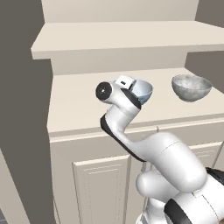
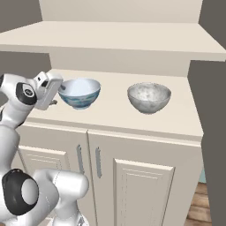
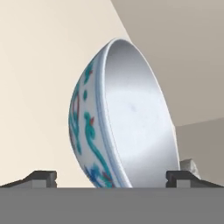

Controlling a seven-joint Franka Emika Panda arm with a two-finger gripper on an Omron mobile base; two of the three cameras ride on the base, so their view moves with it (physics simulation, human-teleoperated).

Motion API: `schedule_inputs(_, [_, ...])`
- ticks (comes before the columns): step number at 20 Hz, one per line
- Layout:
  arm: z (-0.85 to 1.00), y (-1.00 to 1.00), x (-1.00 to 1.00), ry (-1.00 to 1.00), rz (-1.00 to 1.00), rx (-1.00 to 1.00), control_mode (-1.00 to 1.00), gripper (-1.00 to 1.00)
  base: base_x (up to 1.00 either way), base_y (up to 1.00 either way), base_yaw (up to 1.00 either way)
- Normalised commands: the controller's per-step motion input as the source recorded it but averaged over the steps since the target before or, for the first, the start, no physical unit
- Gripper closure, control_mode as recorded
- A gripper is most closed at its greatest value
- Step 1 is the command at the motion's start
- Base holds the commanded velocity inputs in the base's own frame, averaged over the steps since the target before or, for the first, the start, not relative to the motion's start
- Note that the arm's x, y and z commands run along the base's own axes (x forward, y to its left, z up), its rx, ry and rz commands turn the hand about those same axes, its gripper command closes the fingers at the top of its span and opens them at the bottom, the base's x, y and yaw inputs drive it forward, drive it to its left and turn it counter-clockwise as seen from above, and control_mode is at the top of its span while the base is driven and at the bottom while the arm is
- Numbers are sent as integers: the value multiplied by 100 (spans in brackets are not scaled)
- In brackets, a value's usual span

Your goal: Pick up the bowls from the cabinet and place each bowl in front of a stool on the dining counter.

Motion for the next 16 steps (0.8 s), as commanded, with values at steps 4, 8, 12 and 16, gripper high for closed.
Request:
schedule_inputs(4, [-8,22,26,3,1,0,-100,-100,0,0,0])
schedule_inputs(8, [-11,19,23,6,0,0,-100,-100,0,0,0])
schedule_inputs(12, [-3,1,18,2,0,0,-100,-100,0,0,0])
schedule_inputs(16, [0,0,18,1,0,0,-100,-100,0,0,0])
